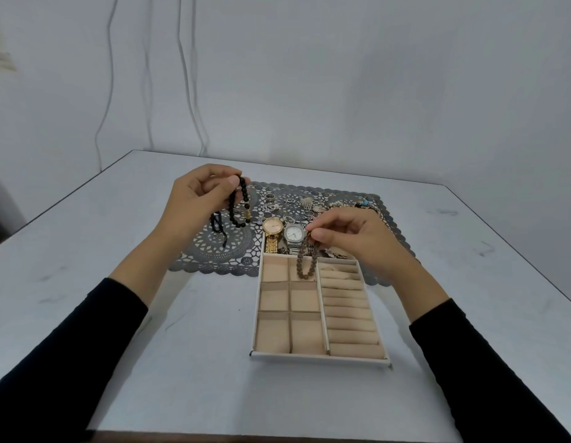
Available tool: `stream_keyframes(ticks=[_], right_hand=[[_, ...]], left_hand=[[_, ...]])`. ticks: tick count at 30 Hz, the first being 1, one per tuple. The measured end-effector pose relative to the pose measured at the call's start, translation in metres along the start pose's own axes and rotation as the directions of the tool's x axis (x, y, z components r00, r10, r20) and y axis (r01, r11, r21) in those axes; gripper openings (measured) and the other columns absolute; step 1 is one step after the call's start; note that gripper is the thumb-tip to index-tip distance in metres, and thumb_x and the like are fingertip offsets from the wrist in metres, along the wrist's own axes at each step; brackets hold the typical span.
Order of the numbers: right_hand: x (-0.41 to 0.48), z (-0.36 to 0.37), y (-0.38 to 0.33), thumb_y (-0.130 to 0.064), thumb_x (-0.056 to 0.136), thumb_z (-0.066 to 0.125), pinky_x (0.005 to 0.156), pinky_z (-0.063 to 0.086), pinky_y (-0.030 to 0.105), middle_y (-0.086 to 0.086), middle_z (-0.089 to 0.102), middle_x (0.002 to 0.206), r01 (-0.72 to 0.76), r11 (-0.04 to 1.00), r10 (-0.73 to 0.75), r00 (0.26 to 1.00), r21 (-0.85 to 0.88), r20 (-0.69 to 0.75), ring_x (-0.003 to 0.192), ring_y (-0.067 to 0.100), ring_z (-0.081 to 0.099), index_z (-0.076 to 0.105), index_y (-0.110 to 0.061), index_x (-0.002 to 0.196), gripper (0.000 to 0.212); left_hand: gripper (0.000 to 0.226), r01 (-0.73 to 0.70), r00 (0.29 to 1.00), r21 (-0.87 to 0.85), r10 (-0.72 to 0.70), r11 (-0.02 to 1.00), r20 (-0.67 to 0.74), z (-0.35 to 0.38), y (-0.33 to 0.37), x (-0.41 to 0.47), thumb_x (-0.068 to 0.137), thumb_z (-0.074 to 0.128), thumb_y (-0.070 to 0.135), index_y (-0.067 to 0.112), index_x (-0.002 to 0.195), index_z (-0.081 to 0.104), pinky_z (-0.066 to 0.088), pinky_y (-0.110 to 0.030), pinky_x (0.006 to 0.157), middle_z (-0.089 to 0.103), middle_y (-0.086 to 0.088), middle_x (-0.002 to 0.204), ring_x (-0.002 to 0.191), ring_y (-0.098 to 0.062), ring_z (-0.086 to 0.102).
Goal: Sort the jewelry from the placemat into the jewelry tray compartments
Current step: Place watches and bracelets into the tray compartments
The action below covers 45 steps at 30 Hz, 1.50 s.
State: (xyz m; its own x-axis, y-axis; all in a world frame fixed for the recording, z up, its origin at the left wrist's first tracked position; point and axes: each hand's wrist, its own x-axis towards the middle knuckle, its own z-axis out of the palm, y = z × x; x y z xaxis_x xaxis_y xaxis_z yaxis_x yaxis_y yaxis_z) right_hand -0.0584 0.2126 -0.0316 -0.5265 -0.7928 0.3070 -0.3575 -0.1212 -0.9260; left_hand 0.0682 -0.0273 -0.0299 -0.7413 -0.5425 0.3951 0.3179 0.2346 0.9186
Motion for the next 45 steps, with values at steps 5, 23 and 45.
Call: stream_keyframes(ticks=[5,23,45], right_hand=[[0.002,0.002,0.003,0.000,0.083,0.068,0.073,0.056,0.025,0.018,0.070,0.092,-0.043,0.996,0.047,0.998,-0.074,0.050,0.081,0.017,0.066,0.070,0.004,0.099,0.016],[0.007,-0.007,0.008,-0.003,0.081,0.073,0.075,0.051,0.015,-0.002,0.072,0.086,-0.018,0.916,0.061,0.994,-0.401,0.094,0.084,0.010,0.068,0.075,-0.011,0.089,0.012],[0.006,0.000,0.022,-0.008,0.084,0.072,0.050,0.040,0.020,0.008,0.075,0.084,-0.149,0.940,0.202,0.968,-0.306,0.146,0.056,0.014,0.055,0.077,-0.020,0.097,0.019]], left_hand=[[0.012,-0.001,1.000,-0.003,0.001,1.000,0.012,0.001,0.000,-0.001,0.095,0.063,0.012,0.016,0.103,0.071,0.057,-0.039,0.089,0.074,-0.019,0.103,0.087,-0.024,0.070],[0.011,0.024,0.999,-0.033,-0.023,0.999,0.025,0.006,0.002,-0.004,0.095,0.061,0.008,0.011,0.103,0.068,0.056,-0.022,0.073,0.077,-0.005,0.096,0.076,-0.015,0.070],[0.012,0.033,0.999,0.017,-0.033,0.999,0.042,0.006,-0.002,-0.004,0.095,0.062,0.009,0.011,0.105,0.068,0.055,-0.021,0.071,0.073,-0.017,0.102,0.078,-0.015,0.071]])
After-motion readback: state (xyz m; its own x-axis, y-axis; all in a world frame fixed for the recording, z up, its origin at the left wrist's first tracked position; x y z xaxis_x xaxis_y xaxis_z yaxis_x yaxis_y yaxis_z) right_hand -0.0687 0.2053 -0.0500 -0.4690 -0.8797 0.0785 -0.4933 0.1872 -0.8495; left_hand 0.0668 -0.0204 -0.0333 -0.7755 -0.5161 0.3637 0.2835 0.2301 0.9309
